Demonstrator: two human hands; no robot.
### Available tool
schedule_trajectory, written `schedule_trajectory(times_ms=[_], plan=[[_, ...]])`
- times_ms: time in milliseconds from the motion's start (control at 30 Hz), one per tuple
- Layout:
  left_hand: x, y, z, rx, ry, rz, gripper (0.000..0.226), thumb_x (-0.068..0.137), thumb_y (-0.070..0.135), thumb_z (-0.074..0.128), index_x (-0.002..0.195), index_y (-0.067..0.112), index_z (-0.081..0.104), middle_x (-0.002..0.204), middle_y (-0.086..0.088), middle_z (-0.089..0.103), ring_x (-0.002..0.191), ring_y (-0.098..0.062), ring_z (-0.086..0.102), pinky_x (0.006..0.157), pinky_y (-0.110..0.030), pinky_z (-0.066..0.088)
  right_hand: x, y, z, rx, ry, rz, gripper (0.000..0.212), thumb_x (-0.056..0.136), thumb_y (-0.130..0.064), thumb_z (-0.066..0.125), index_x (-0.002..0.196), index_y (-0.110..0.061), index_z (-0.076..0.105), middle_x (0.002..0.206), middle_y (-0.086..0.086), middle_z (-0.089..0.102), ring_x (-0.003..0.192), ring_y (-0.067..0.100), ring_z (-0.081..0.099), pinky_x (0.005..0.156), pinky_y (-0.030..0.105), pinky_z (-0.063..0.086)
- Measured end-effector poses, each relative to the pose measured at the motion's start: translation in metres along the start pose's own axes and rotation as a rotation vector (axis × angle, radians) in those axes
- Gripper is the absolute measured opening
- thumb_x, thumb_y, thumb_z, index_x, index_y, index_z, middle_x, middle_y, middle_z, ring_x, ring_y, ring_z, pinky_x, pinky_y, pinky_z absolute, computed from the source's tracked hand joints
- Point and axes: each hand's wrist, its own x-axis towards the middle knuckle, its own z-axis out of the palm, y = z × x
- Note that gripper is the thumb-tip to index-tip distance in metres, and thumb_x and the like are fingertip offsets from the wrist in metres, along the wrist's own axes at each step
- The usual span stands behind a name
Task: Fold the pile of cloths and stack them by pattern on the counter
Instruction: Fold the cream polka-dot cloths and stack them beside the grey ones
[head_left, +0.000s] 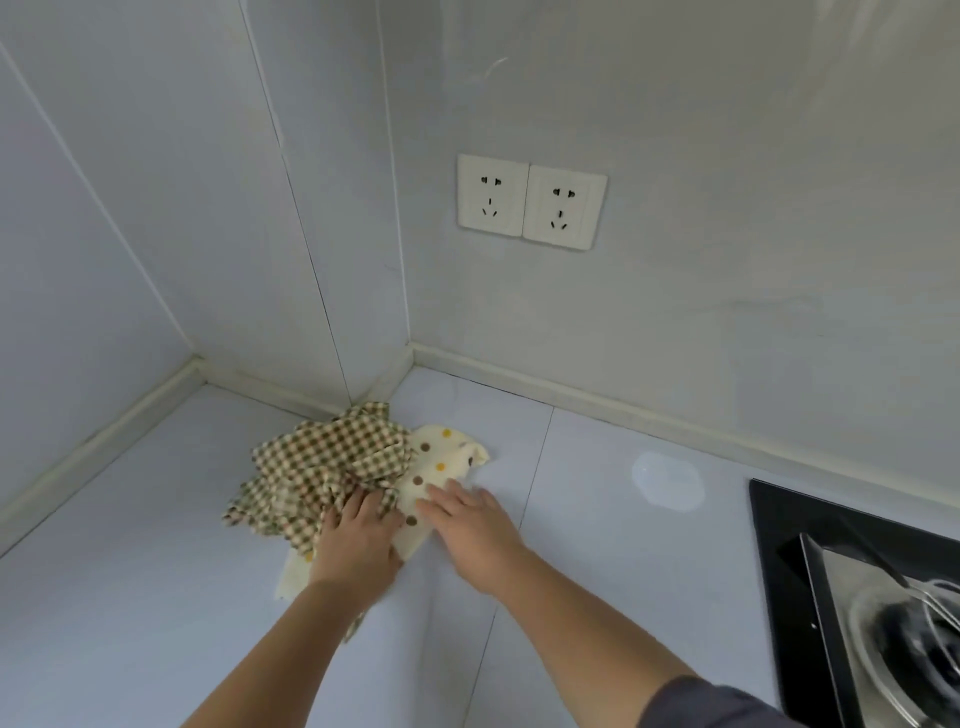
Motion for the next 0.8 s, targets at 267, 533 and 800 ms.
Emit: schedule_trajectory(times_ms=[267,533,800], plan=[[0.002,-0.004,-0.008,0.243,0.154,-0.101,0.043,0.092,0.025,0.043,0.134,0.029,0.044,0.142,0.002,0.036,0.132,-0.023,0.031,0.105,-0.043,0.029,-0.020,0.003,0.004,-0.159,0.060,0.059,0.032,0.088,-0.003,0.046,0.118,-0.008,0.056,0.124,0.011,0.052,0.108,0.032,0.053,0.092,0.043,0.034],[-0.010,0.054,0.014,0.089,0.268,-0.020,0.032,0.092,0.034,0.045,0.120,0.024,0.056,0.125,0.002,0.050,0.118,-0.020,0.047,0.098,-0.040,0.035,-0.092,0.046,-0.005,-0.143,-0.198,0.358,0.018,0.089,-0.004,0.047,0.095,-0.016,0.060,0.093,0.003,0.057,0.070,0.021,0.047,0.056,0.028,0.033],[-0.002,0.102,0.048,-0.332,0.461,0.126,0.034,0.082,0.005,0.058,0.113,0.019,0.064,0.094,0.003,0.058,0.082,-0.021,0.057,0.066,-0.030,0.043,-0.093,0.095,0.032,-0.003,0.211,0.397,0.047,0.096,-0.024,0.040,0.142,-0.024,0.034,0.137,-0.001,0.044,0.125,0.022,0.041,0.100,0.037,0.031]])
